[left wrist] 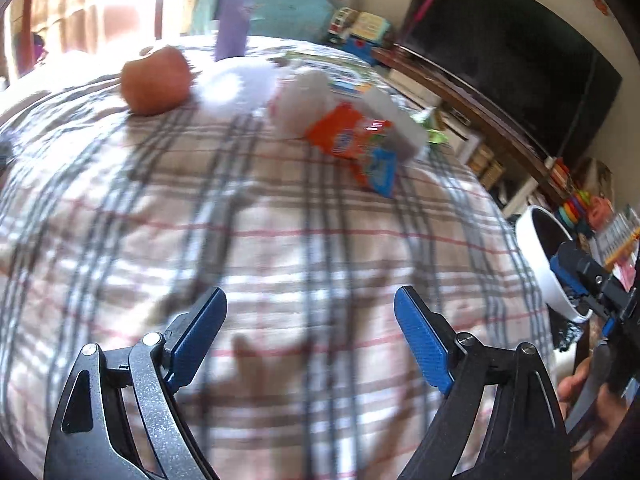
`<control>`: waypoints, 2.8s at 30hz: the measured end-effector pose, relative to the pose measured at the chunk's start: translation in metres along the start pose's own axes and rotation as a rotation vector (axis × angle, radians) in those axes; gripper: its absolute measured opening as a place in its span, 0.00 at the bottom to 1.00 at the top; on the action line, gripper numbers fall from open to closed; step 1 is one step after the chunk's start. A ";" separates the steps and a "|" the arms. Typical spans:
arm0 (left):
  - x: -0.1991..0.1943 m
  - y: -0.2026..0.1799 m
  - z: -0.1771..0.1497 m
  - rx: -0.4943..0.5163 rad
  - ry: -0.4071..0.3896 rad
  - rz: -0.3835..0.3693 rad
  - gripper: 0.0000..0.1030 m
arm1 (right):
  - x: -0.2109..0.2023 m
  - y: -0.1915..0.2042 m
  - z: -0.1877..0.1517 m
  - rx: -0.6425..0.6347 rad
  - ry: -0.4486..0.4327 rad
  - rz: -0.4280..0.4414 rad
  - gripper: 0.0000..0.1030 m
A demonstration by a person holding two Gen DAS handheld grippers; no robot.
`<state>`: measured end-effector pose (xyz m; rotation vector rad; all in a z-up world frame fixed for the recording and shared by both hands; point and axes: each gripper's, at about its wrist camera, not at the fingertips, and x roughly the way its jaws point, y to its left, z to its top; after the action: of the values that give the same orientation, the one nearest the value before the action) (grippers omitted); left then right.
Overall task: Collect trash
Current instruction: 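Move both open tools back toward the white sponge and paper towel, then grasp the white mesh sponge with the left tool while the right tool grasps the white paper towel, then carry the sponge and paper towel over the bin and open both tools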
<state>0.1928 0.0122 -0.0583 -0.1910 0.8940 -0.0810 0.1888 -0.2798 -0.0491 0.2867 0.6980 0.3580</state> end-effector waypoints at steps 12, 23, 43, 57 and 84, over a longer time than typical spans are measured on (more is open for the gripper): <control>0.006 0.034 0.010 -0.041 0.013 0.051 0.85 | 0.046 0.032 0.003 -0.062 0.077 0.042 0.92; 0.021 0.045 0.041 -0.035 -0.014 0.045 0.85 | 0.076 0.043 0.019 -0.145 0.081 0.006 0.91; 0.080 0.049 0.141 0.005 -0.094 0.012 0.55 | 0.150 0.056 0.069 -0.292 0.103 -0.041 0.44; 0.068 0.005 0.107 0.154 0.013 -0.240 0.11 | 0.108 0.052 0.039 -0.237 0.138 -0.010 0.39; -0.014 -0.093 0.027 0.220 -0.007 -0.342 0.11 | -0.046 -0.049 -0.010 0.048 -0.002 -0.073 0.39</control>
<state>0.2058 -0.0738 -0.0127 -0.1363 0.8314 -0.4940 0.1603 -0.3417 -0.0479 0.3063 0.7144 0.2713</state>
